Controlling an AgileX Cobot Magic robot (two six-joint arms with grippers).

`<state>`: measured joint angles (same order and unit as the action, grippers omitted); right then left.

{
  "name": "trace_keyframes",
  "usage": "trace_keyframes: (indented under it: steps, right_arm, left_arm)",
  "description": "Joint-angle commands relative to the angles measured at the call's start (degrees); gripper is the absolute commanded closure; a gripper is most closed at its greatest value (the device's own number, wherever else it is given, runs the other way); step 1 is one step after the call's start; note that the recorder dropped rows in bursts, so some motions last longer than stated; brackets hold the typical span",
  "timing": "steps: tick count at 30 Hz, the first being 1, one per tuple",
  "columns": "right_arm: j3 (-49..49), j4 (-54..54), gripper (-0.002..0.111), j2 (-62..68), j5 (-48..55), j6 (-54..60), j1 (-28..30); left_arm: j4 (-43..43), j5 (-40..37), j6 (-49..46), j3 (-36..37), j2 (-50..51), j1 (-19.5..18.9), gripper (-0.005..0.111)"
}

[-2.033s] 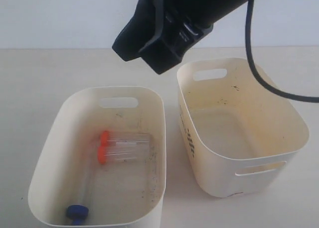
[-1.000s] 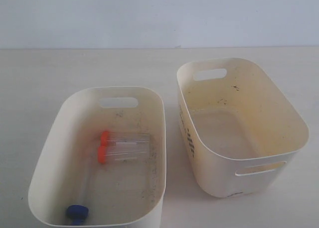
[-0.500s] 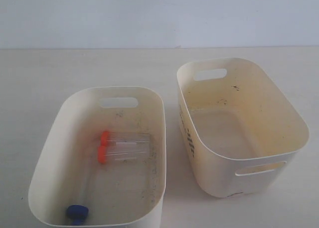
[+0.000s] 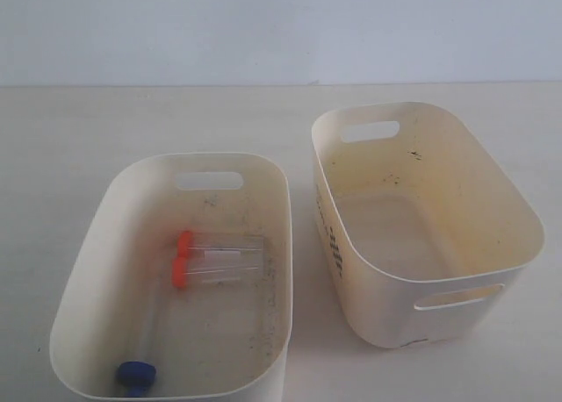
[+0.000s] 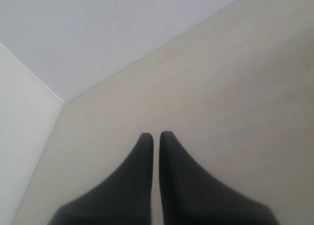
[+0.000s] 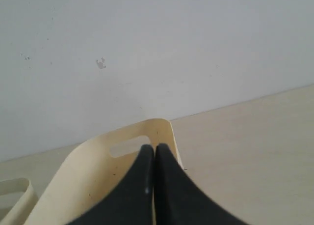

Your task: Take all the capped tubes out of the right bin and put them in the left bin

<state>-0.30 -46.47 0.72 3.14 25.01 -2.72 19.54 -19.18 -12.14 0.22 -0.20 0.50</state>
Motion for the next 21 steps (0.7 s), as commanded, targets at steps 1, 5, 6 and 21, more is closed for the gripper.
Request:
trace_keyframes:
  steps: [1, 5, 6, 21]
  right_arm:
    - [0.3, 25.26, 0.108, -0.72, 5.77, -16.49, 0.45]
    - [0.3, 45.68, 0.108, -0.72, 13.83, -39.0, 0.45]
    - [0.3, 47.49, 0.108, -0.72, 15.06, -40.58, 0.45]
    - [0.3, 48.58, 0.108, -0.72, 16.36, -40.95, 0.45]
  left_arm:
    - [-0.16, 0.28, 0.07, -0.22, 0.2, 0.06, 0.103]
    - [-0.16, 0.28, 0.07, -0.22, 0.2, 0.06, 0.103]
    - [-0.16, 0.28, 0.07, -0.22, 0.2, 0.06, 0.103]
    - [-0.16, 0.28, 0.07, -0.22, 0.2, 0.06, 0.103]
